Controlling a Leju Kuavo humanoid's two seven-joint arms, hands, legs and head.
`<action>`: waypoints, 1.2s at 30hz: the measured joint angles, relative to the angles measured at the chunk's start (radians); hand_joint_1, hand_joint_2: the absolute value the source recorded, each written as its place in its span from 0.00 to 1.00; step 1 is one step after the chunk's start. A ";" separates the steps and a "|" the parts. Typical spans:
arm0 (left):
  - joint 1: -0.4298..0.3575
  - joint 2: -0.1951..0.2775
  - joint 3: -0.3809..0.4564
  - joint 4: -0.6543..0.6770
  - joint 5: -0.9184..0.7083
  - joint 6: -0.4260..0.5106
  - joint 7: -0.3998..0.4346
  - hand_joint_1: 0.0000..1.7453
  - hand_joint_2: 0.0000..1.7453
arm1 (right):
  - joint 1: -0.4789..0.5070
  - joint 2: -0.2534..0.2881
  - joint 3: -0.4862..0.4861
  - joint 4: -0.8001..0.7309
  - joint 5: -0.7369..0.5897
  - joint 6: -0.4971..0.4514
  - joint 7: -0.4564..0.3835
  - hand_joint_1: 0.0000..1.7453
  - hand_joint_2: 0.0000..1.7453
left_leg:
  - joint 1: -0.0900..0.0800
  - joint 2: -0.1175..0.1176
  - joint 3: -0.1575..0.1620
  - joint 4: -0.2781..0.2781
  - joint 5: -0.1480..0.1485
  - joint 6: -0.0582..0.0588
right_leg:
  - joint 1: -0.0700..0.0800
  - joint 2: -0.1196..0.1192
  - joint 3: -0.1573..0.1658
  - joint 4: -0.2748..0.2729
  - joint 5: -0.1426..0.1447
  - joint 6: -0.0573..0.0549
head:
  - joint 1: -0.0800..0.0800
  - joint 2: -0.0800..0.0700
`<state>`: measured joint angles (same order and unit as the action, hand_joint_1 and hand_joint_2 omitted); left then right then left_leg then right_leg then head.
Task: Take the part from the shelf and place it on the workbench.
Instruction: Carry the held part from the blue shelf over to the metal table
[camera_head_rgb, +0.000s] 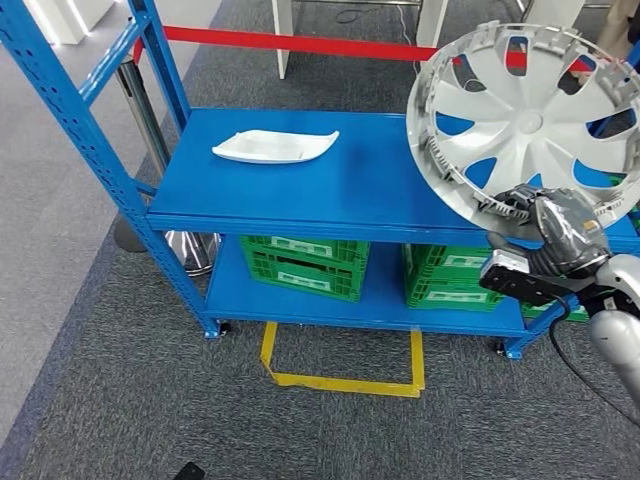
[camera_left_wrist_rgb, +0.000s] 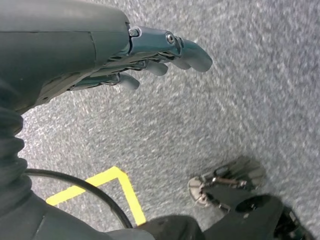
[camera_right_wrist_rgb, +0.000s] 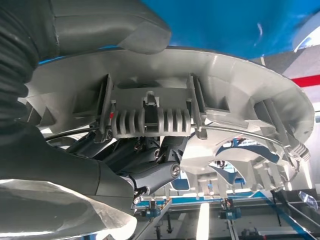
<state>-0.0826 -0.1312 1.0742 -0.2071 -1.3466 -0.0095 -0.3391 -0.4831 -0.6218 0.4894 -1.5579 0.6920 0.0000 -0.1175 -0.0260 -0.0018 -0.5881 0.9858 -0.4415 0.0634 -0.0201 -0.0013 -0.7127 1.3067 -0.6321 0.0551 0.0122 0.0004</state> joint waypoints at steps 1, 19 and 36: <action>0.000 0.000 0.000 0.000 0.000 0.000 0.000 0.00 1.00 | 0.000 0.000 0.000 0.000 0.000 0.000 0.000 1.00 1.00 | 0.000 0.000 0.000 0.000 0.000 0.000 | 0.000 0.000 0.000 0.000 0.000 0.000 | 0.000 0.000; -0.003 0.004 0.000 0.000 0.000 -0.006 -0.002 0.00 1.00 | -0.005 0.018 0.061 0.001 0.023 0.013 -0.025 1.00 1.00 | 0.012 -0.002 -0.069 0.289 -0.098 -0.045 | 0.012 -0.004 0.073 -0.274 0.176 -0.049 | -0.006 0.000; 0.000 0.004 -0.001 0.000 -0.003 0.006 -0.009 0.00 1.00 | -0.050 0.024 0.110 -0.003 -0.063 0.047 -0.029 1.00 1.00 | -0.004 0.001 0.012 0.024 -0.029 -0.004 | 0.001 -0.004 0.114 -0.227 0.118 -0.004 | -0.001 0.000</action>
<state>-0.0824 -0.1277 1.0735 -0.2071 -1.3493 -0.0037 -0.3479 -0.5332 -0.5982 0.5996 -1.5609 0.6293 0.0466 -0.1467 -0.0299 -0.0009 -0.5766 1.0101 -0.4704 0.0593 -0.0188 -0.0057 -0.5992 1.0798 -0.5141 0.0508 0.0111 0.0004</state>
